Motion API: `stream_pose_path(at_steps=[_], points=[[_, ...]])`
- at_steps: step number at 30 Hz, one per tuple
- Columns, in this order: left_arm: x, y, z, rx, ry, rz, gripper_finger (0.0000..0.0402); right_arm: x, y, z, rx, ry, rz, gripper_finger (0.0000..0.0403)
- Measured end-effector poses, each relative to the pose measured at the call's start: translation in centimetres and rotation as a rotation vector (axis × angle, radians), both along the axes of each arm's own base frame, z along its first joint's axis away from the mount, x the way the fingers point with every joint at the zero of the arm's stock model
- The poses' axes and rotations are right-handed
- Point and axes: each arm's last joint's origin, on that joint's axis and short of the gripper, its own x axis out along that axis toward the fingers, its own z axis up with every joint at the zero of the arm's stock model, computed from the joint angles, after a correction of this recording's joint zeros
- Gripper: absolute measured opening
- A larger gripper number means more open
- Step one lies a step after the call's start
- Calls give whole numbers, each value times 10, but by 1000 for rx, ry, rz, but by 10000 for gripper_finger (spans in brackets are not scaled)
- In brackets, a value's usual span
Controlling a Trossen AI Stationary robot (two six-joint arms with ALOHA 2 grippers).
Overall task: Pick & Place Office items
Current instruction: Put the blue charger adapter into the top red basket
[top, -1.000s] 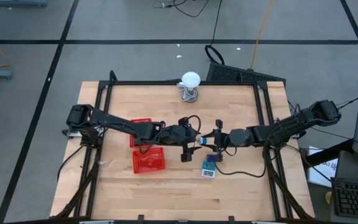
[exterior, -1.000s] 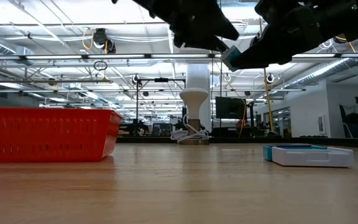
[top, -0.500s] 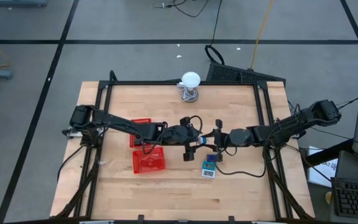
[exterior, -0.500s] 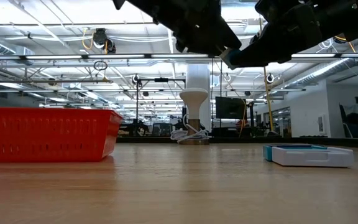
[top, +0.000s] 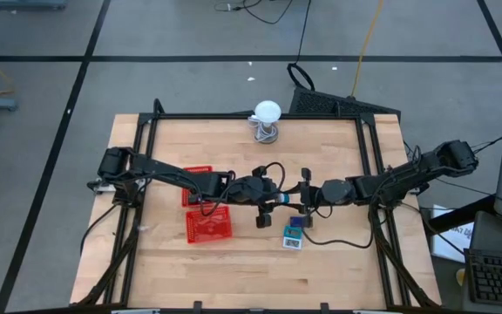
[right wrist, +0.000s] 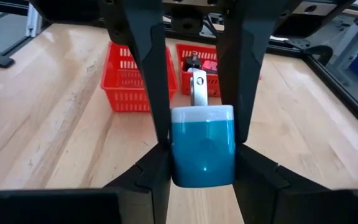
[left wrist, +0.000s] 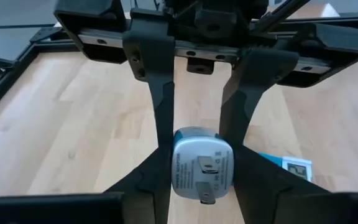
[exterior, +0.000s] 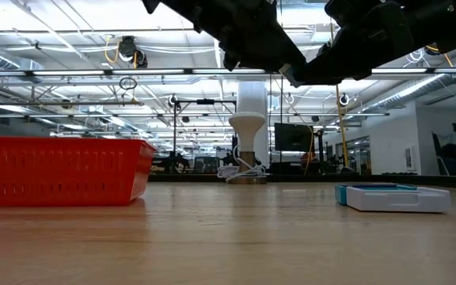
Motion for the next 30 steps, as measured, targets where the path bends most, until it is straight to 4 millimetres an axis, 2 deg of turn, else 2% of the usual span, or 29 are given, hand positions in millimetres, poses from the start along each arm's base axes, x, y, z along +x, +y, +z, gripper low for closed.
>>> stream_pose_path(at_steps=[5, 8, 13, 19, 22, 26, 30], points=[[-3, 0, 5, 6, -3, 11, 135, 0, 0, 1, 5, -4, 16, 129], [-15, 2, 22, -4, 4, 32, 135, 1, 1, 4, 27, -25, 13, 176], [-53, 10, 57, -10, 64, 164, 135, -1, 2, -3, 50, 30, 28, 250], [-103, 7, 83, 34, 171, 302, 135, 0, 1, -1, 51, 17, 15, 278], [-124, 8, 85, 35, 214, 373, 135, 0, 1, 0, 53, 6, 13, 277], [-149, 12, 78, 8, 286, 470, 135, 0, 1, -1, 53, 9, 13, 269], [-170, 22, 54, -33, 375, 575, 135, 0, 1, 0, 53, 9, 13, 264]])
